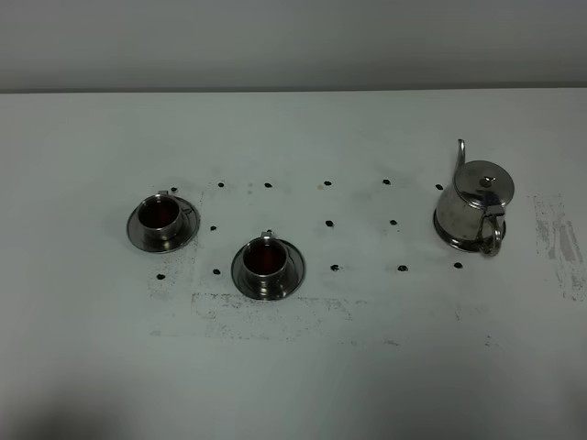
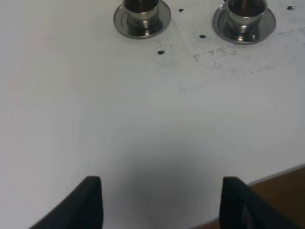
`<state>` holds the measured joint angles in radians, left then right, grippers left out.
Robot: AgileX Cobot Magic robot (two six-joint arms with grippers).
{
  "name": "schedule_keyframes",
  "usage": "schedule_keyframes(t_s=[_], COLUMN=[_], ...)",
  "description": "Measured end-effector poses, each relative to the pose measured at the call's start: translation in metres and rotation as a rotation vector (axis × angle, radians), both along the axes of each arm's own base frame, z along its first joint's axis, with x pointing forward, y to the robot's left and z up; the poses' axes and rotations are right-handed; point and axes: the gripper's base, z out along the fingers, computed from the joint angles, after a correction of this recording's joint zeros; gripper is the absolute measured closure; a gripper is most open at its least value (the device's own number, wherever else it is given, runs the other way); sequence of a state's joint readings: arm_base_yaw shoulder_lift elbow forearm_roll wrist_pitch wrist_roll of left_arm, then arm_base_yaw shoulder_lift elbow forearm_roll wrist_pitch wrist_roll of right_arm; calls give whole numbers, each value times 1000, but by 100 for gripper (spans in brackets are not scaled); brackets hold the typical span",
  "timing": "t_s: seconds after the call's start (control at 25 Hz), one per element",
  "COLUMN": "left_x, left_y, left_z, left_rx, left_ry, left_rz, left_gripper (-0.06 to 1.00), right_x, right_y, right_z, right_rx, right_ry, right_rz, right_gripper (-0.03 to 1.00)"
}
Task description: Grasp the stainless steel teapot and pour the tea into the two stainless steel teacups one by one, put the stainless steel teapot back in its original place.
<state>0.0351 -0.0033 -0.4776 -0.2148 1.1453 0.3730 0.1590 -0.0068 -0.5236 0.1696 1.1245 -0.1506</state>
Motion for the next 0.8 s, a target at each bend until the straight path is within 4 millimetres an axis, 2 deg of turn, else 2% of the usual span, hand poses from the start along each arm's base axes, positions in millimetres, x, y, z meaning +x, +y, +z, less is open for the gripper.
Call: schedule_keyframes(t_s=[0.8], left_x=[0], left_y=[0], left_z=[0], left_rx=[0], left_ry=[0], left_rz=[0], left_gripper=[42], right_x=[0], right_y=[0], right_z=[0], right_rx=[5], right_ry=[0], right_rz=[-3], right_gripper=[58])
